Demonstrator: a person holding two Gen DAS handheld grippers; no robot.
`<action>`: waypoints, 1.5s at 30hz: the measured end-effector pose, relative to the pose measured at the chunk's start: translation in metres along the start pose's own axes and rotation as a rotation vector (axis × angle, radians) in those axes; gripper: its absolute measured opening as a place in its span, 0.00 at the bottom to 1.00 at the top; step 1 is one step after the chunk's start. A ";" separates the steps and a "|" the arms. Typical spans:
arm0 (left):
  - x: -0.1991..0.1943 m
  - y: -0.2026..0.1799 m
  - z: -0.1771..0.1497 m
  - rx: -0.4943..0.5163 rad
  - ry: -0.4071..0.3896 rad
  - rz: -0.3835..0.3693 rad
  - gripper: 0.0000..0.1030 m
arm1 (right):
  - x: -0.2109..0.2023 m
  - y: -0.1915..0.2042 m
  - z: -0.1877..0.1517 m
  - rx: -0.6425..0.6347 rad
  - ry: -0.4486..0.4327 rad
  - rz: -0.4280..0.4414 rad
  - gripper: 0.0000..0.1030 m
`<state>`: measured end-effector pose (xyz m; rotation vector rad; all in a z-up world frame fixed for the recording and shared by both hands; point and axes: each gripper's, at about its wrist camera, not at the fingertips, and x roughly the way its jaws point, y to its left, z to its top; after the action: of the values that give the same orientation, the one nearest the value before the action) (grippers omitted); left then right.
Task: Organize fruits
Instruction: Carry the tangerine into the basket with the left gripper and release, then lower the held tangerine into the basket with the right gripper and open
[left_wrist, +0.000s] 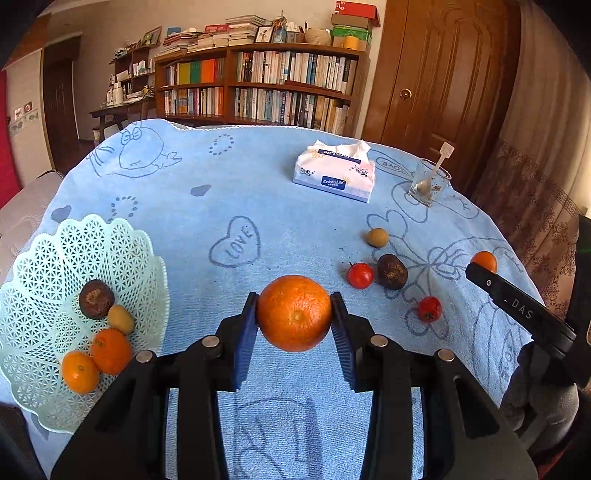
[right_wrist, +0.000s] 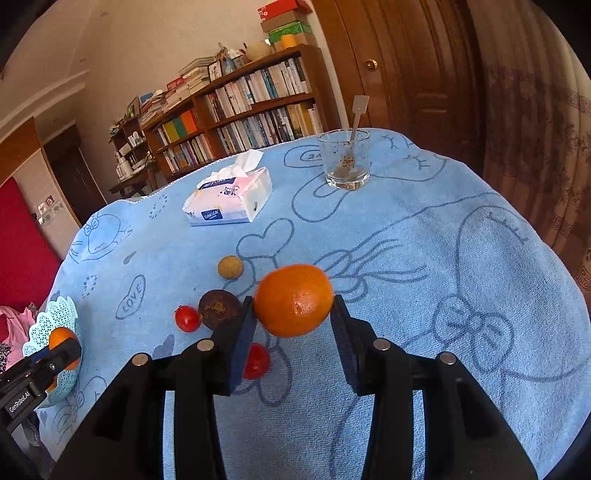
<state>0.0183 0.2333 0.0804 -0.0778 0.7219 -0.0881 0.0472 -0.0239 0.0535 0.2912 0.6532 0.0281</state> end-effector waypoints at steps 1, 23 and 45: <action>-0.003 0.006 0.000 -0.011 -0.005 0.009 0.38 | -0.002 0.002 -0.001 -0.004 0.000 0.005 0.41; -0.047 0.153 -0.014 -0.244 -0.063 0.237 0.39 | -0.018 0.037 -0.029 -0.065 0.058 0.091 0.41; -0.083 0.189 -0.003 -0.258 -0.168 0.216 0.92 | -0.028 0.128 -0.054 -0.161 0.174 0.318 0.41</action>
<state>-0.0361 0.4299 0.1136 -0.2501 0.5669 0.2167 0.0011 0.1094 0.0649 0.2366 0.7677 0.4124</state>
